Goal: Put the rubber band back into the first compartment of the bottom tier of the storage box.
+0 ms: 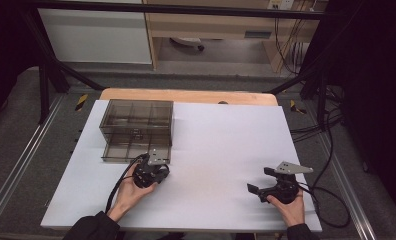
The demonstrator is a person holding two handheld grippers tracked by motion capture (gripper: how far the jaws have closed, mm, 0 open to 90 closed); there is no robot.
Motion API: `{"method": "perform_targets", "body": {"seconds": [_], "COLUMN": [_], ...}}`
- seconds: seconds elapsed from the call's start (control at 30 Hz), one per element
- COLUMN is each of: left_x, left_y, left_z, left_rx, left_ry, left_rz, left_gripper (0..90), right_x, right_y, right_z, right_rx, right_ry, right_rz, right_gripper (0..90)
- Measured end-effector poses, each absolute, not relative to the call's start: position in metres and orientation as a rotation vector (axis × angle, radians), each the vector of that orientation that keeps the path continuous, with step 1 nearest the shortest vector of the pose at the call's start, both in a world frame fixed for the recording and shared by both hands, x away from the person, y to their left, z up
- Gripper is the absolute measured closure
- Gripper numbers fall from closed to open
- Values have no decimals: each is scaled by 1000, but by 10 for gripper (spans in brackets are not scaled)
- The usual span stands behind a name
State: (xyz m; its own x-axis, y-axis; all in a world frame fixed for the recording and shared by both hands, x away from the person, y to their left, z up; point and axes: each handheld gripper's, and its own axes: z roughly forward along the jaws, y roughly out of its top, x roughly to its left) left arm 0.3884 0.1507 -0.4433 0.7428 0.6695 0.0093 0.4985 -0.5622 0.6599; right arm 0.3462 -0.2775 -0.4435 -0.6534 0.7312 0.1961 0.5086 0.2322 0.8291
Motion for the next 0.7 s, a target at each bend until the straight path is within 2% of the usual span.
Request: {"method": "perform_targets", "body": {"seconds": [0.7], "left_x": [384], "left_y": [153], "left_z": [-437], "left_rx": [2275], "left_ry": [867], "left_rz": [338], "left_gripper": [864], "right_x": [346], "right_y": [-278], "right_z": [-443], "right_rx": [1166], "right_ry": [2273], "right_rz": [1386], "right_gripper": [7]}}
